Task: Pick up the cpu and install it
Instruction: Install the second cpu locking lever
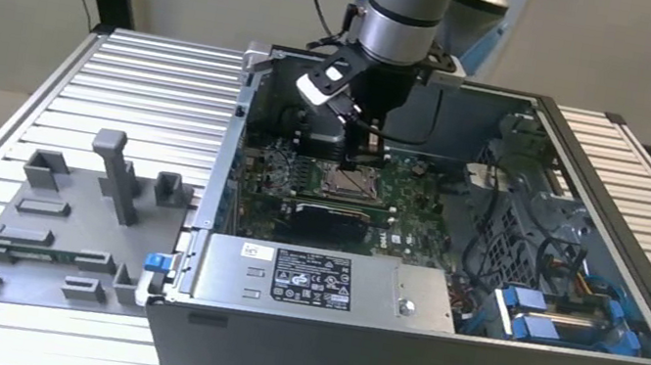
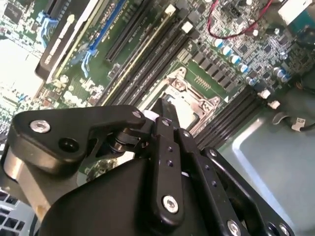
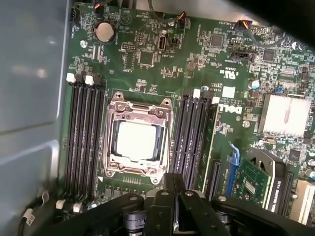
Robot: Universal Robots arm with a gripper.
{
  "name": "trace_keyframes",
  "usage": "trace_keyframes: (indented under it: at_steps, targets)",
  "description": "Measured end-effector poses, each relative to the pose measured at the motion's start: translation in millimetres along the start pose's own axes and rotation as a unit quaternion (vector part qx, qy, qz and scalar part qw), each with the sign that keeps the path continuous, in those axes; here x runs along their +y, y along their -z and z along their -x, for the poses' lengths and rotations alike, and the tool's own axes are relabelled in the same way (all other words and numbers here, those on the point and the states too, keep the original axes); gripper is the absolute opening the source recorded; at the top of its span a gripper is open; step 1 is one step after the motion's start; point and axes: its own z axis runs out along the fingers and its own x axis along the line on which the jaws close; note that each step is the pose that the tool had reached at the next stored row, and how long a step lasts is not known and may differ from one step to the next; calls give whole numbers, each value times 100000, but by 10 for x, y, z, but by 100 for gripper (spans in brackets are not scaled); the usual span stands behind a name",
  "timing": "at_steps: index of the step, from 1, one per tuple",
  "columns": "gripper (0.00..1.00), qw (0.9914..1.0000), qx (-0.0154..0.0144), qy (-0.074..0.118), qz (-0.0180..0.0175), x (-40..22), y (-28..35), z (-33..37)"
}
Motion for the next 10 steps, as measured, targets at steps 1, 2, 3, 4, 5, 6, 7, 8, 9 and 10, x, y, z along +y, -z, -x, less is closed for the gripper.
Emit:
trace_keyframes:
  at_steps: [1, 2, 3, 4, 5, 6, 7, 8, 9, 10]
  targets:
    - [0, 100000, 76, 5, 16, 4, -2, 0]
    - [0, 100000, 150, 9, 58, 4, -16, 1]
    - [0, 100000, 224, 7, 91, 4, -31, 1]
    - [0, 99999, 331, 10, 127, 4, -47, 2]
    - [0, 99999, 447, 22, 154, 1, -59, 2]
    - [0, 99998, 594, 32, 187, -4, -72, 2]
    - [0, 99997, 733, 39, 207, -8, -84, 2]
    - [0, 99996, 873, 46, 230, -15, -97, 1]
    - [0, 99995, 999, 51, 245, -24, -109, 0]
    - [0, 99993, 1115, 53, 258, -32, -122, 0]
